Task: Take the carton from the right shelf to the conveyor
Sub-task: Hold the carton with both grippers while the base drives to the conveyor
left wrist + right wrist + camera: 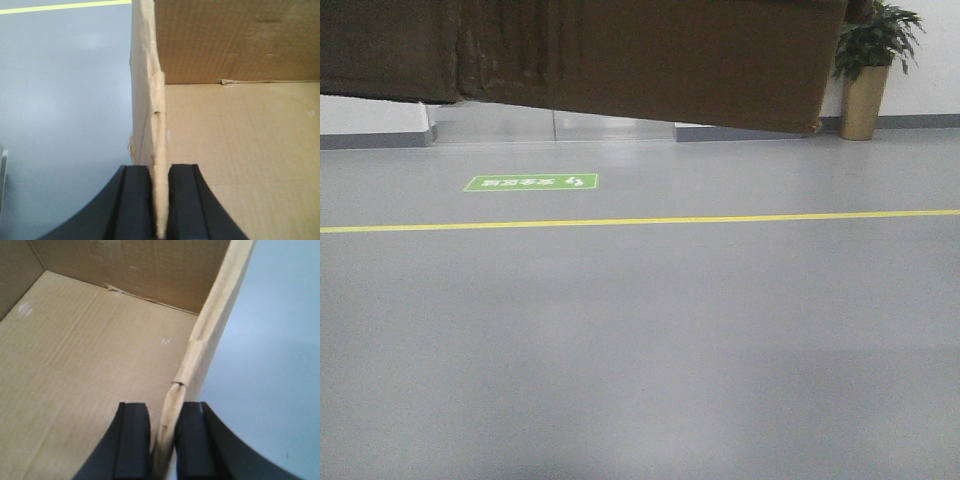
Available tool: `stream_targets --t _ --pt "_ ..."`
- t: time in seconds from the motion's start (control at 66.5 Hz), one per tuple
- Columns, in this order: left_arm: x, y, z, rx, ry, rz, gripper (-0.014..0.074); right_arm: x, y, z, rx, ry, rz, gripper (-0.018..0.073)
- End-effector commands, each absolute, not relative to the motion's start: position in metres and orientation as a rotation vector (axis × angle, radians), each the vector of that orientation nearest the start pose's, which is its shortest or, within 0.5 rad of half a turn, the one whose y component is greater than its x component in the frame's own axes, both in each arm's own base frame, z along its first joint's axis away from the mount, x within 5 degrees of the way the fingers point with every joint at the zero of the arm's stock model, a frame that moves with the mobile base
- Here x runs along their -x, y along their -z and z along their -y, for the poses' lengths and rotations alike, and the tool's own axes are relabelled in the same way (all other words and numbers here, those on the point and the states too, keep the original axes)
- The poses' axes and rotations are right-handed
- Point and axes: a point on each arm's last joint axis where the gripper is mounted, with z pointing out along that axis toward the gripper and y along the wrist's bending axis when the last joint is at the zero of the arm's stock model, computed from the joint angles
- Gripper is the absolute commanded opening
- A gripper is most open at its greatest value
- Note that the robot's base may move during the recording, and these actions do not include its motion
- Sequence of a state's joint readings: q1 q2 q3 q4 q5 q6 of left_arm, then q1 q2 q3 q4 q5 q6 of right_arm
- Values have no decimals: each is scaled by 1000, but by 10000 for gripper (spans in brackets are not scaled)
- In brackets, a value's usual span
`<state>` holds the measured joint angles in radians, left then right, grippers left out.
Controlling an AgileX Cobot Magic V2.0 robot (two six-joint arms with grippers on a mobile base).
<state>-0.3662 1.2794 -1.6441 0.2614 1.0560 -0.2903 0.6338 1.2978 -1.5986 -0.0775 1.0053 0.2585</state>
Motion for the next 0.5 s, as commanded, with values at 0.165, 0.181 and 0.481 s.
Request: stream_targets --t 0.165,0.181,0.481 --pt "-236 -493 75 -98 151 -2062 -9 -209 -475 -154 444 -485 -2115 -67" --pt "-236 -493 75 -98 151 -2062 -9 -209 -475 -154 444 -485 -2115 -67" --pt "-236 -493 74 -99 147 -2061 -9 -209 -475 -154 444 -485 -2115 -67"
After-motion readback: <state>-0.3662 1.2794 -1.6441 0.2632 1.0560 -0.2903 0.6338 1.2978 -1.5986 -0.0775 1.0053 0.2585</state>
